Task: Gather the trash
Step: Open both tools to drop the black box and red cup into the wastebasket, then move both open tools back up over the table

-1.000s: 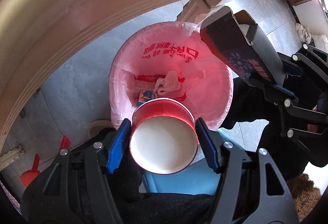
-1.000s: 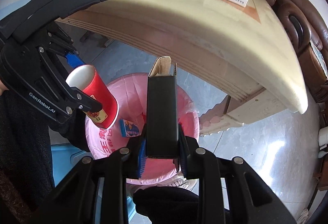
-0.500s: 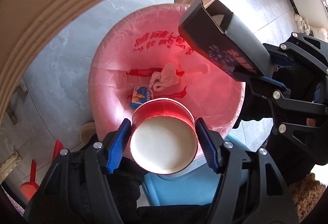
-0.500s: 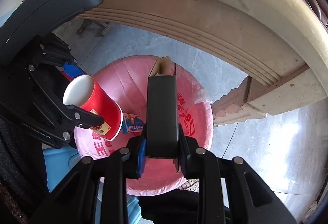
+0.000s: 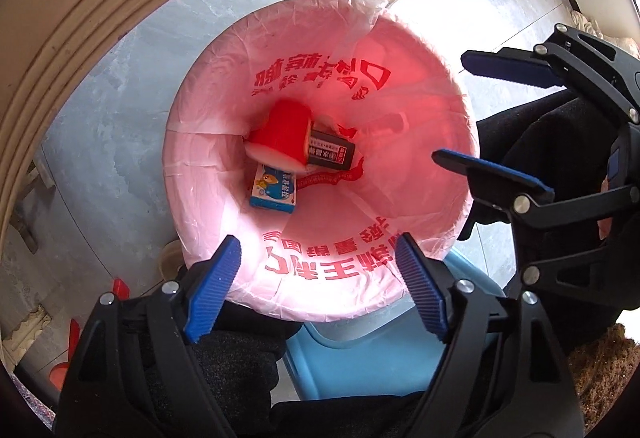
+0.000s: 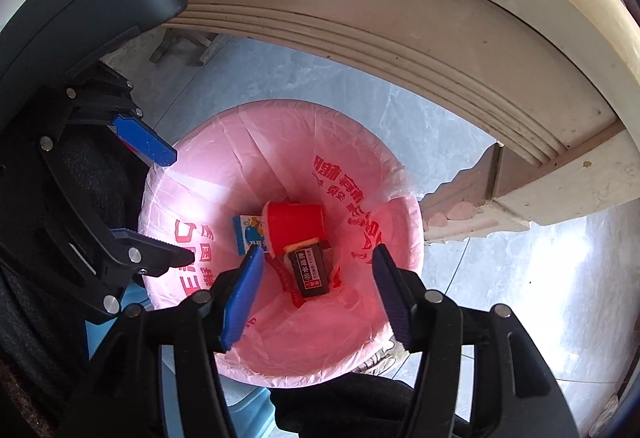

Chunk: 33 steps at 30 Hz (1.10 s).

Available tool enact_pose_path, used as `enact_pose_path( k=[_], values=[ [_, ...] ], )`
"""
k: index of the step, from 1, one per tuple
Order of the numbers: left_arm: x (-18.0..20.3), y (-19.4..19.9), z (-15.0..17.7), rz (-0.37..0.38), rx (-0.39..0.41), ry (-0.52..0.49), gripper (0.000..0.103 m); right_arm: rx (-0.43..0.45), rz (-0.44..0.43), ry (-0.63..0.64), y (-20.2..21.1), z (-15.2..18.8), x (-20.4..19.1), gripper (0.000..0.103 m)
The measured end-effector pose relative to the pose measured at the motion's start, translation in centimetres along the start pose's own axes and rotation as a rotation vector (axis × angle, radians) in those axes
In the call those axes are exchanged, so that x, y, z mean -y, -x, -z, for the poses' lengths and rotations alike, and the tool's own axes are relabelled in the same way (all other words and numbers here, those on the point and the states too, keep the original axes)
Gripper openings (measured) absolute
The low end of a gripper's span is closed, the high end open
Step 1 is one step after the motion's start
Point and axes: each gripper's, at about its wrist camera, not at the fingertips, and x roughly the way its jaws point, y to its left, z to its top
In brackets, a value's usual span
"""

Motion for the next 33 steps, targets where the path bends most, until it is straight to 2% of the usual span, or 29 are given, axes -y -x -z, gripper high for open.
enact_pose_path(
  k=[11,16,21,25,26,28,31,33],
  values=[
    [0.9,0.6,0.9,-0.057,-0.001,-0.021,0.081,0.005,-0.018,-0.008,1.0,0.3,-0.4,0.058],
    [2.1,3.9,2.9,-0.072,0.041,-0.026,0.081,0.060,-0.035,-0.023,4.6,0.9,-1.1,0.070],
    [2.9,10.1,5.8,-0.097,0.110,0.003,0.081,0.156,-0.054,-0.025,10.6,1.2,-2.0,0.075],
    [1.7,17.3,7.0,-0.103,0.187,0.091,0.081,0.240,-0.051,0.003,16.2,0.5,-2.0,0.086],
    [1.2,19.3,7.2,-0.107,0.212,0.119,0.082,0.261,-0.047,0.016,17.7,0.1,-1.9,0.087],
    [0.2,23.3,7.2,-0.107,0.254,0.161,0.085,0.287,-0.033,0.056,20.5,-0.8,-1.6,0.095],
    [-1.0,28.7,6.3,-0.192,0.309,0.200,0.086,0.329,-0.007,0.130,25.0,-2.8,-0.9,0.096],
    [-2.2,31.9,5.5,-0.186,0.319,0.250,0.086,0.347,0.012,0.171,27.9,-4.4,0.0,0.096]
  ],
)
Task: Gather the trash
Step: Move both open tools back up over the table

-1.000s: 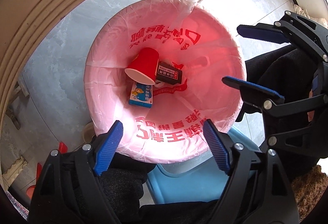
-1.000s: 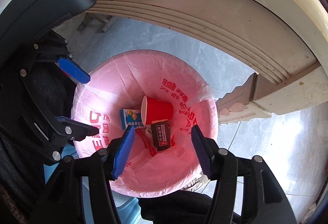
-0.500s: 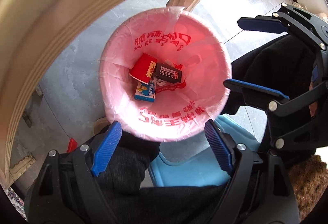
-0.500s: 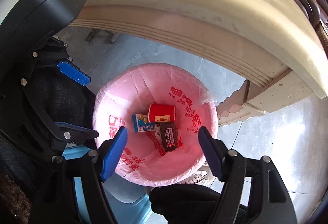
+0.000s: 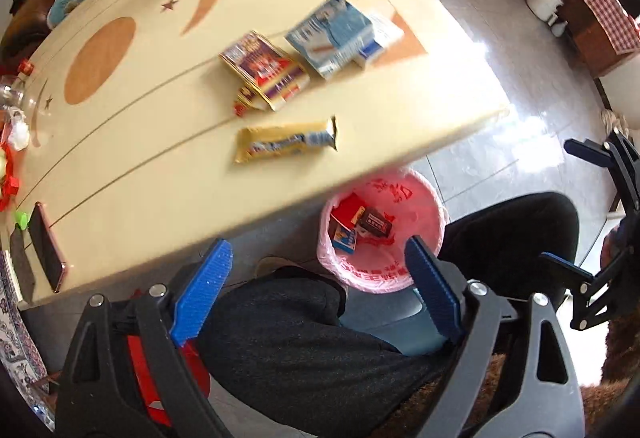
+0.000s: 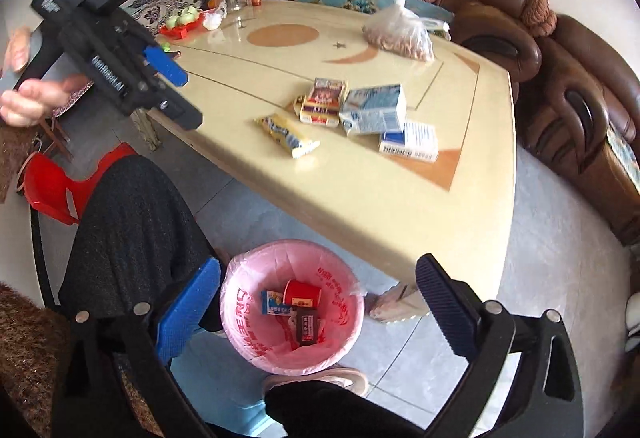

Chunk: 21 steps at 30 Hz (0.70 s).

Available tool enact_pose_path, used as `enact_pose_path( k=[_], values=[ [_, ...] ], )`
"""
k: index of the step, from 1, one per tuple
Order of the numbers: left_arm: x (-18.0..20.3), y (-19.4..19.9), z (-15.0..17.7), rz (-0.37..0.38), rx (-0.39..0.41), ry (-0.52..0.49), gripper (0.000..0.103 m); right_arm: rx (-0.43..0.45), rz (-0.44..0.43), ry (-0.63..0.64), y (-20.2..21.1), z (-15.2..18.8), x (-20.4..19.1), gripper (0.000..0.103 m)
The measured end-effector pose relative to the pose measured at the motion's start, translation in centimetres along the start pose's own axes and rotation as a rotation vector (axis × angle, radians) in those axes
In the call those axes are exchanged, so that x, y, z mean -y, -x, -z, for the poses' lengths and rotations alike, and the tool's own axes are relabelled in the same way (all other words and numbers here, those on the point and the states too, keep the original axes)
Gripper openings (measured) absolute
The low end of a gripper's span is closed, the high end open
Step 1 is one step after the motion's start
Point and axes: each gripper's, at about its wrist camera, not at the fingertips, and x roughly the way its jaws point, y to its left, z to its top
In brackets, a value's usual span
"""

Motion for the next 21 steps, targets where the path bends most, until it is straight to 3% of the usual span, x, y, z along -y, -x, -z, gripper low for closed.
enact_pose_path(
  k=[4,11,21],
  values=[
    [-2.5,4.5,-4.5,0.003,0.000,0.095,0.086,0.038,-0.017,0.071,3.9,-4.2,3.3,0.096],
    [-2.6,7.9,-9.7,-0.023,0.009,0.105,0.087,0.103,-0.091,0.141,7.3,-10.4,7.1,0.096],
    [-3.5,1.0,-15.2,0.000,-0.150,0.161,0.087,-0.022,-0.122,0.421,2.4,-15.1,6.6,0.096]
  ],
)
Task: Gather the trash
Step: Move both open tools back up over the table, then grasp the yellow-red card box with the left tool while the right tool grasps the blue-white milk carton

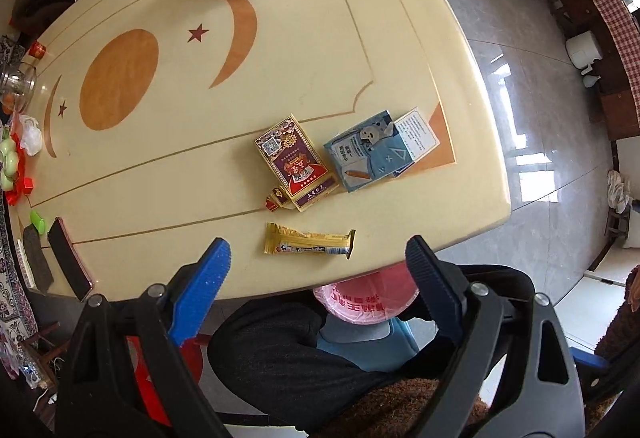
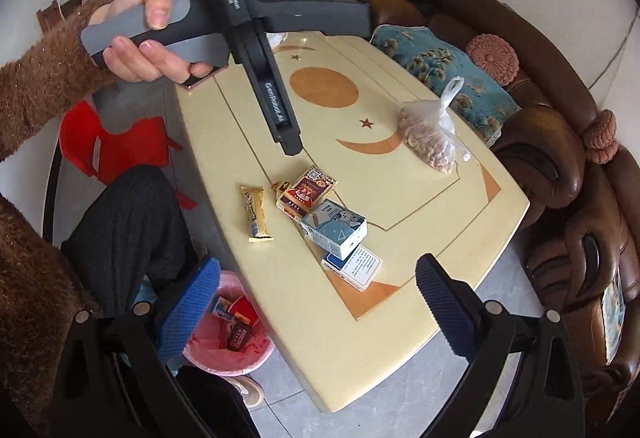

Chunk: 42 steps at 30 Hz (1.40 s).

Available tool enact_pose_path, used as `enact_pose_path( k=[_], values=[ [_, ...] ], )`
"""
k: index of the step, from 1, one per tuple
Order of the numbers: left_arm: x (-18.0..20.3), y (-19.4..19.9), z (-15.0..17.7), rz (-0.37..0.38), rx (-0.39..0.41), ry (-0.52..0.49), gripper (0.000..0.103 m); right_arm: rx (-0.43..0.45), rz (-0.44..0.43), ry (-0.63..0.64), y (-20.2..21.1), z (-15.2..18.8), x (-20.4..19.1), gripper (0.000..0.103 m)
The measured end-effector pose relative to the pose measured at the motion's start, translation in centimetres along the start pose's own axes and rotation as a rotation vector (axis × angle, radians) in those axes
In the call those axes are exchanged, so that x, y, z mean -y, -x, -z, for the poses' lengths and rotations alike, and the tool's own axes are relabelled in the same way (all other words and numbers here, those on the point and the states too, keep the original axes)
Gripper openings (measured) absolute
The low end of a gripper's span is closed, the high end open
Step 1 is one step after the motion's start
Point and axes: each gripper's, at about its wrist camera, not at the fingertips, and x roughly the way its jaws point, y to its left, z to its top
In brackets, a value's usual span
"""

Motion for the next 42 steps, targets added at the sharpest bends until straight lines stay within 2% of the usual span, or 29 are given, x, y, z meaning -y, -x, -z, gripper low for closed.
enact_pose_path(
  k=[7,14,25,42],
  values=[
    [-1.4,-3.1,-2.9,0.003,-0.068,0.059,0.087,-0.027,-0.056,0.066,-3.7,-1.6,2.6,0.096],
    [-2.6,-5.2,-4.8,-0.006,-0.109,0.077,0.087,-0.062,-0.112,0.100,-7.3,-2.3,4.4,0.096],
    [-2.5,-9.7,-6.8,0.007,-0.191,0.069,0.087,-0.146,-0.199,0.180,-12.2,-2.6,4.2,0.096],
    [-4.9,-15.0,-8.8,0.080,-0.248,0.234,0.087,-0.245,-0.321,0.267,-20.1,-1.8,3.7,0.096]
  ],
)
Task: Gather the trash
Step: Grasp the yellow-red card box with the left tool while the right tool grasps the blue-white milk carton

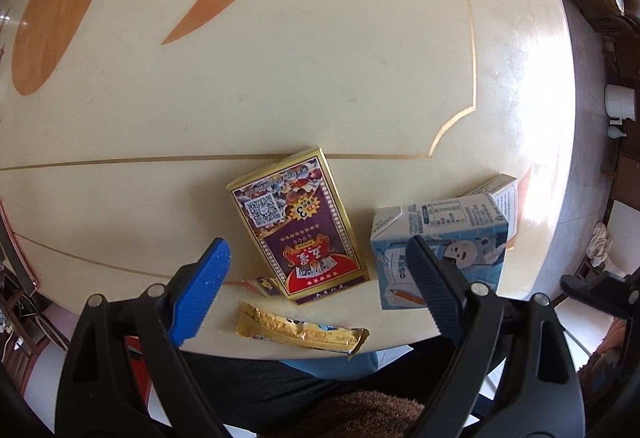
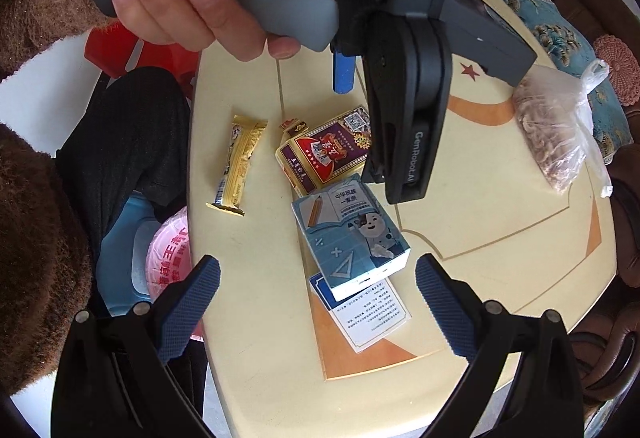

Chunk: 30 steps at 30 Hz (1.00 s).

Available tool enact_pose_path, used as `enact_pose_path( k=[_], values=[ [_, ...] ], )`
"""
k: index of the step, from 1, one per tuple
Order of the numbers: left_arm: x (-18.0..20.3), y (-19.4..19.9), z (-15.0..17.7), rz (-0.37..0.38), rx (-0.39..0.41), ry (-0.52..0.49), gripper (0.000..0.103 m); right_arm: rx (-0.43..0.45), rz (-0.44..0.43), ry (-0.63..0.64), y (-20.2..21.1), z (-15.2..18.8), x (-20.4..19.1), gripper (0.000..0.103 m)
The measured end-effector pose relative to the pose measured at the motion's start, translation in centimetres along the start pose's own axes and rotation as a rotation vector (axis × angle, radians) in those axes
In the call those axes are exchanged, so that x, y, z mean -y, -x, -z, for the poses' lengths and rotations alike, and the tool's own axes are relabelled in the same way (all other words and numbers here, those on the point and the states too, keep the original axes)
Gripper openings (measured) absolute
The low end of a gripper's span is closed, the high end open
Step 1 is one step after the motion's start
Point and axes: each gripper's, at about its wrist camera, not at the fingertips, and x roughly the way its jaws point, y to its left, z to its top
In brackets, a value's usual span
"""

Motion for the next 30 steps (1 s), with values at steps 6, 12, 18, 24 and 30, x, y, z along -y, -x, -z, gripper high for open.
enact_pose_path(
  k=[6,12,18,24,30],
  values=[
    [-1.3,-1.0,-0.9,0.022,-0.016,0.052,0.087,-0.038,-0.034,0.047,-2.0,-0.6,0.9,0.096],
    [-2.4,-2.1,-1.8,0.019,-0.026,0.074,0.087,-0.064,-0.054,0.070,-4.5,-0.4,1.4,0.096],
    [-2.8,-3.3,-3.1,0.007,-0.046,0.087,0.087,-0.042,-0.052,0.069,-5.4,-0.4,1.7,0.096],
    [-2.9,-4.7,-4.4,-0.009,-0.061,0.072,0.087,-0.066,-0.014,0.079,-7.1,-0.5,1.3,0.094],
    [-2.0,-5.6,-4.9,-0.016,-0.056,0.083,0.087,-0.053,0.008,0.070,-7.3,-0.5,1.0,0.073]
  ],
)
